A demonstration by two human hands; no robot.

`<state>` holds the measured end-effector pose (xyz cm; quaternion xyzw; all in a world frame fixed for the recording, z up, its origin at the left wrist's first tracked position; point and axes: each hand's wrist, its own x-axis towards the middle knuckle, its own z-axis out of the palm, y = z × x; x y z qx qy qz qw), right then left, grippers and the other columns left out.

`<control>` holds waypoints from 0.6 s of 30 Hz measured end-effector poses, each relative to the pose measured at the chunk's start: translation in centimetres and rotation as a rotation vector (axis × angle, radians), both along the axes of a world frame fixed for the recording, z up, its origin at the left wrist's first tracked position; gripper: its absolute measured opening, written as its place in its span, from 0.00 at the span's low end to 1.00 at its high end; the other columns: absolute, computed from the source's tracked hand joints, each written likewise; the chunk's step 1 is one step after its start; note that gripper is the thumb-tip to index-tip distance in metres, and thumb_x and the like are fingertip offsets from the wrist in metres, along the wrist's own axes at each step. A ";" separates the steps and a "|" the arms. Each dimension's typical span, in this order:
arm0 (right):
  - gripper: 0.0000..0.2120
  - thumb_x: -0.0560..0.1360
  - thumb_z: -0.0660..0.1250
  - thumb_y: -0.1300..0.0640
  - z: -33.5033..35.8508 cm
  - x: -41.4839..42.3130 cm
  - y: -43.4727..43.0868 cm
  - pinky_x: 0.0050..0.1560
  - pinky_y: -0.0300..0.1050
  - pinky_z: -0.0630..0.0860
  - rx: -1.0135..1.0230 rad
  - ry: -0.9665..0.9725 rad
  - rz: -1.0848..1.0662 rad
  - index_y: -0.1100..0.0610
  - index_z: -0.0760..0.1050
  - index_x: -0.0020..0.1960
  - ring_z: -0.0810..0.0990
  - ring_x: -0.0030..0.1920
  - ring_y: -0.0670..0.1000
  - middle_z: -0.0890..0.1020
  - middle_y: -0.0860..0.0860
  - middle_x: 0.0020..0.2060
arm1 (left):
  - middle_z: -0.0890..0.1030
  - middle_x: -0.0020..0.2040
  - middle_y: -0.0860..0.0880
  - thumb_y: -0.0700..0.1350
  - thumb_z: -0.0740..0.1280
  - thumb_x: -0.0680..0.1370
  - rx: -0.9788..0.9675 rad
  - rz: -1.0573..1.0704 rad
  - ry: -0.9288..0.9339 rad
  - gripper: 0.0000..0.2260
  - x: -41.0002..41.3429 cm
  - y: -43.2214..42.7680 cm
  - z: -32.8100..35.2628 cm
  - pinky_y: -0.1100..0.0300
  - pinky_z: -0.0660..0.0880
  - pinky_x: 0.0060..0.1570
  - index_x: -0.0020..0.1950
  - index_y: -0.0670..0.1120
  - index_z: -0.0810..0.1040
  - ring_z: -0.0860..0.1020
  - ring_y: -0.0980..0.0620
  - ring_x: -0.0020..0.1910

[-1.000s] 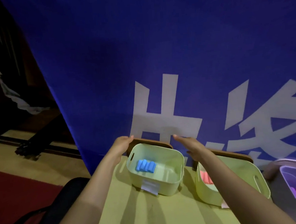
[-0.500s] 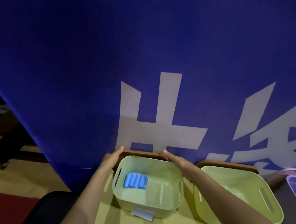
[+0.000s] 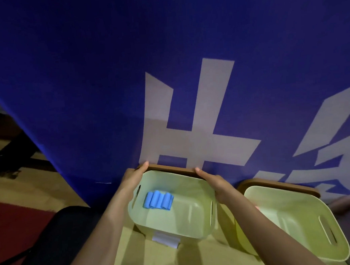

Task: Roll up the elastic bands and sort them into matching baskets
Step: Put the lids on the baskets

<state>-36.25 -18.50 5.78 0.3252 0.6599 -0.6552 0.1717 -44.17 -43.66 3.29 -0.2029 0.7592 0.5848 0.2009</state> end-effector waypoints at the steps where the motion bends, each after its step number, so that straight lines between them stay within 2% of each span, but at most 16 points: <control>1: 0.29 0.68 0.73 0.40 -0.1 0.0 0.1 0.60 0.55 0.76 -0.013 -0.004 0.006 0.62 0.77 0.58 0.83 0.52 0.57 0.84 0.58 0.51 | 0.80 0.57 0.42 0.72 0.66 0.59 -0.001 -0.006 -0.007 0.44 0.0 -0.1 0.1 0.45 0.75 0.57 0.62 0.41 0.75 0.79 0.42 0.55; 2: 0.29 0.68 0.73 0.41 -0.2 0.0 0.2 0.60 0.55 0.77 -0.028 -0.008 0.014 0.61 0.77 0.58 0.83 0.51 0.57 0.84 0.58 0.50 | 0.80 0.57 0.42 0.73 0.66 0.58 0.000 -0.008 -0.012 0.44 0.0 0.0 0.2 0.44 0.75 0.57 0.61 0.41 0.75 0.79 0.42 0.55; 5: 0.29 0.69 0.72 0.40 0.1 0.5 0.0 0.58 0.55 0.78 -0.011 0.003 -0.006 0.61 0.75 0.60 0.82 0.51 0.57 0.83 0.57 0.51 | 0.79 0.56 0.43 0.68 0.65 0.69 -0.008 -0.026 0.006 0.33 0.4 0.1 0.9 0.44 0.75 0.58 0.61 0.43 0.74 0.78 0.43 0.54; 7: 0.27 0.71 0.71 0.42 0.5 0.8 0.1 0.50 0.50 0.79 -0.002 0.035 -0.032 0.61 0.74 0.60 0.81 0.49 0.55 0.82 0.56 0.50 | 0.79 0.56 0.44 0.68 0.64 0.70 -0.027 -0.040 0.022 0.32 0.6 0.2 1.5 0.45 0.75 0.58 0.60 0.44 0.75 0.78 0.44 0.54; 9: 0.25 0.73 0.70 0.44 1.4 1.2 0.2 0.38 0.42 0.76 0.002 0.068 -0.045 0.61 0.74 0.60 0.80 0.45 0.51 0.81 0.54 0.46 | 0.79 0.56 0.45 0.68 0.63 0.71 -0.036 -0.054 0.047 0.30 1.0 0.5 2.3 0.45 0.75 0.58 0.60 0.45 0.74 0.78 0.45 0.54; 10: 0.25 0.73 0.69 0.45 1.7 1.4 0.4 0.36 0.40 0.73 0.018 0.084 -0.042 0.61 0.74 0.61 0.79 0.43 0.49 0.80 0.52 0.45 | 0.78 0.56 0.45 0.67 0.63 0.73 -0.033 -0.051 0.057 0.29 1.3 0.7 2.6 0.45 0.74 0.59 0.61 0.45 0.73 0.77 0.45 0.55; 11: 0.25 0.74 0.68 0.45 2.1 1.5 0.6 0.37 0.40 0.72 0.036 0.102 -0.041 0.61 0.73 0.62 0.77 0.42 0.48 0.79 0.51 0.45 | 0.77 0.57 0.45 0.66 0.62 0.74 -0.031 -0.043 0.063 0.28 1.4 0.9 3.0 0.45 0.74 0.59 0.62 0.45 0.72 0.77 0.46 0.56; 14: 0.29 0.74 0.67 0.43 3.2 1.9 0.7 0.48 0.46 0.68 0.054 0.125 -0.057 0.61 0.68 0.67 0.72 0.41 0.48 0.74 0.52 0.52 | 0.76 0.57 0.45 0.66 0.60 0.75 -0.029 -0.039 0.103 0.27 1.9 1.6 4.0 0.47 0.74 0.58 0.63 0.46 0.71 0.76 0.46 0.56; 18: 0.33 0.72 0.67 0.39 4.0 2.3 0.8 0.51 0.48 0.66 0.096 0.164 -0.065 0.61 0.69 0.68 0.72 0.47 0.51 0.74 0.54 0.55 | 0.75 0.56 0.47 0.65 0.57 0.77 -0.021 -0.001 0.187 0.26 2.9 2.1 5.7 0.51 0.73 0.53 0.62 0.45 0.70 0.74 0.48 0.56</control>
